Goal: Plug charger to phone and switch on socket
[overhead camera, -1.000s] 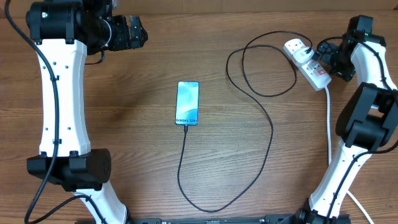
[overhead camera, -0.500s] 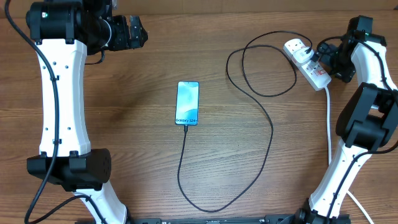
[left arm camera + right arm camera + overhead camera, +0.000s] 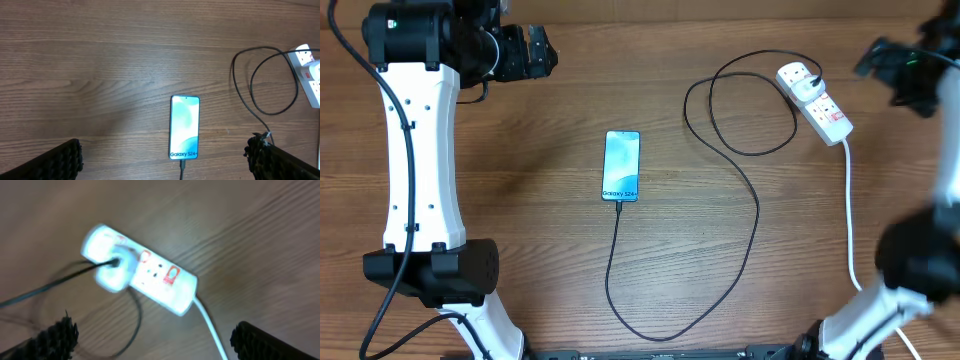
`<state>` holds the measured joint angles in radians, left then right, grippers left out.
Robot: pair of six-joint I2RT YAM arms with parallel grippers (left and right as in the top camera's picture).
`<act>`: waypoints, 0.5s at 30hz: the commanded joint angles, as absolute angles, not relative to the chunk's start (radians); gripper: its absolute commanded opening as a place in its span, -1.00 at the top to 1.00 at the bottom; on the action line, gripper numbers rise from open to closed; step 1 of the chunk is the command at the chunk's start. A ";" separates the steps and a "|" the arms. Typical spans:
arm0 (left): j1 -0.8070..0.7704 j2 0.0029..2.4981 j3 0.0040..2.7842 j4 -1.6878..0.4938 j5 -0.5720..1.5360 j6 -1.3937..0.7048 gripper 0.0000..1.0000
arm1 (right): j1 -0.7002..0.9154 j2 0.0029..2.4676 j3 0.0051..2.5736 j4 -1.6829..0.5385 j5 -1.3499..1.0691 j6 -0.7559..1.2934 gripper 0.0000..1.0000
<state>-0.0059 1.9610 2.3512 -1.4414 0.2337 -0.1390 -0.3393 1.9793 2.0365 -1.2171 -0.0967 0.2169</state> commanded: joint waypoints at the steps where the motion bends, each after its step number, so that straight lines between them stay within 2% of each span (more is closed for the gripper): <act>1: -0.007 1.965 2.352 -1.440 0.226 -0.123 -1.00 | -0.335 1.734 2.076 -1.303 -0.101 0.244 -1.00; 8: -0.007 1.965 2.352 -1.440 0.226 -0.123 -1.00 | -0.290 1.448 2.022 -1.436 -0.100 0.247 -1.00; 15: -0.007 1.965 2.352 -1.440 0.226 -0.123 -0.99 | -0.201 1.163 1.780 -1.422 -0.099 0.286 -1.00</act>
<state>-0.0059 1.9610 2.3512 -1.4433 0.2337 -0.1390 -0.2295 1.2507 1.8729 -1.4372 -0.1001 0.2520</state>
